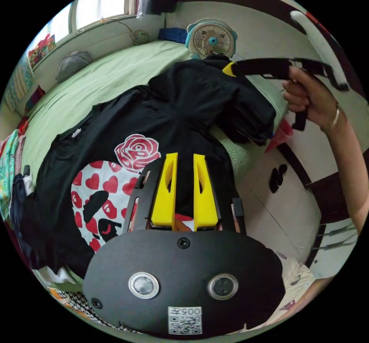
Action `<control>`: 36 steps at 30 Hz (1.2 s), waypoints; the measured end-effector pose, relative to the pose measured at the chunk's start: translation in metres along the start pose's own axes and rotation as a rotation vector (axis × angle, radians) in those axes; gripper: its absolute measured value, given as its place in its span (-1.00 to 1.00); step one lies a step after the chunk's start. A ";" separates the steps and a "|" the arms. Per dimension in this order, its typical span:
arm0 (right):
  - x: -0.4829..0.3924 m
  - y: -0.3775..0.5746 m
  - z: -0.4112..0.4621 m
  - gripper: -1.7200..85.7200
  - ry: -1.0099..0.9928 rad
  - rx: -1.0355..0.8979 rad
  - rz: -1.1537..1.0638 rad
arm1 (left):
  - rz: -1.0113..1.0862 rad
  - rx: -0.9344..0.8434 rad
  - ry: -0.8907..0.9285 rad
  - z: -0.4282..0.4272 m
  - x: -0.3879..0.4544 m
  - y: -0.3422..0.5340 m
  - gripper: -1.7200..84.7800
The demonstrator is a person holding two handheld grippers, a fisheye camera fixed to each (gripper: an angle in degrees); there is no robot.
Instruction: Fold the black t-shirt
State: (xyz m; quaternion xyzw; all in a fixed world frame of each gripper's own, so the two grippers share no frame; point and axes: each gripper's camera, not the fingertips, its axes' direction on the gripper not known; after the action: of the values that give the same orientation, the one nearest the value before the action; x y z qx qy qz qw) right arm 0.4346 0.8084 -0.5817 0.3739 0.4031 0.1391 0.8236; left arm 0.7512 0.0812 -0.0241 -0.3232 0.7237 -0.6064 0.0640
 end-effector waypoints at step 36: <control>-0.179 -0.131 0.010 -0.84 -0.251 -0.005 -0.129 | -0.276 0.008 -0.064 -0.116 -0.108 0.021 -0.89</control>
State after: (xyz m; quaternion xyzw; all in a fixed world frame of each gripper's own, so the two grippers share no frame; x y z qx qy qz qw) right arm 0.3190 0.6191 -0.5728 0.3597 0.3199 0.0389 0.8756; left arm 0.7710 0.2378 -0.0461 -0.4384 0.6677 -0.6016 0.0044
